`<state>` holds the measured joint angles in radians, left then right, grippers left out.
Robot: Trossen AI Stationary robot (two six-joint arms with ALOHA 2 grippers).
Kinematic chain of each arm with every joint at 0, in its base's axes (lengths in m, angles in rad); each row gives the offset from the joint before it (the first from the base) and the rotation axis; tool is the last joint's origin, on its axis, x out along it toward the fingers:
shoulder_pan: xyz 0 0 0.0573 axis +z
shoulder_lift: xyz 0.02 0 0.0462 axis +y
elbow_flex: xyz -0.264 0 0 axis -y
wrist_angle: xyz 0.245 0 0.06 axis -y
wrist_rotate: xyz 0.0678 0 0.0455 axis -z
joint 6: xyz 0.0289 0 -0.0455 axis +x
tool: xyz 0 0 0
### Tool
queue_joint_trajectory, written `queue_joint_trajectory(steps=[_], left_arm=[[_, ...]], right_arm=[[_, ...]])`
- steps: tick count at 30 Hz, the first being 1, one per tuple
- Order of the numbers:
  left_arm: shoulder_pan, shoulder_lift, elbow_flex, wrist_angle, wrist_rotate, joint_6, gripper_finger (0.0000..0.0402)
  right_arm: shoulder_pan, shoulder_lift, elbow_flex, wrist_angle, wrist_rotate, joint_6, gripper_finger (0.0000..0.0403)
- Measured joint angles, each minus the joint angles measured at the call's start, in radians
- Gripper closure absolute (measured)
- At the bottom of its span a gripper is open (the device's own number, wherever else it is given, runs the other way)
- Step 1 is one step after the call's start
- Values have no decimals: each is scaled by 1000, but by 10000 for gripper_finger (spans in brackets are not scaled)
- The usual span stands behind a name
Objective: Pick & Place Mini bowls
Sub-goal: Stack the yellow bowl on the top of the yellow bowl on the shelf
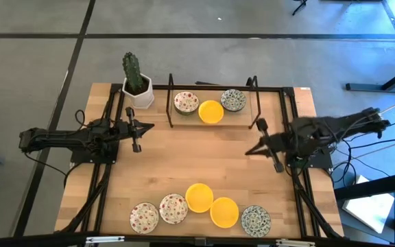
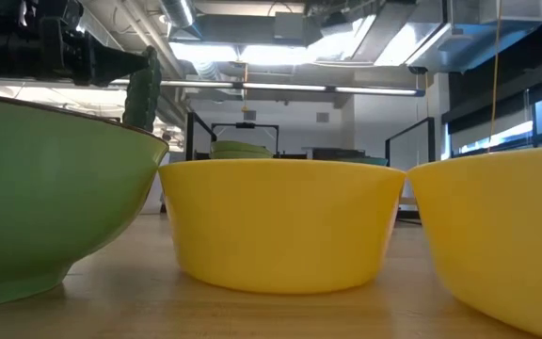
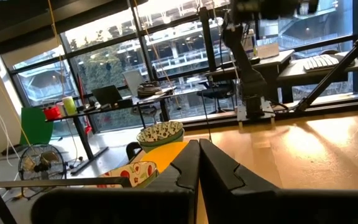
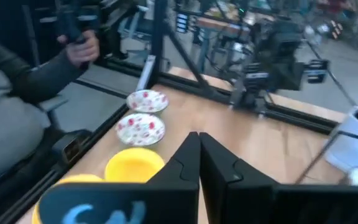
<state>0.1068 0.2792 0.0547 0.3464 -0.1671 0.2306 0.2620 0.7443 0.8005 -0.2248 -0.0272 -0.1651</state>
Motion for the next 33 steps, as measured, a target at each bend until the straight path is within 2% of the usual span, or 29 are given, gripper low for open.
queue_joint_trajectory(steps=[6,12,18,33], left_arm=[[0,0,0,1,0,0,399],[0,0,0,1,-2,0,396],[0,0,0,1,-42,0,400],[0,0,0,1,-51,-30,398]], right_arm=[[2,-111,-322,303,46,5,401],[2,-111,-512,526,45,-64,400],[2,-112,-549,567,62,-102,400],[2,-112,-549,566,61,-71,400]])
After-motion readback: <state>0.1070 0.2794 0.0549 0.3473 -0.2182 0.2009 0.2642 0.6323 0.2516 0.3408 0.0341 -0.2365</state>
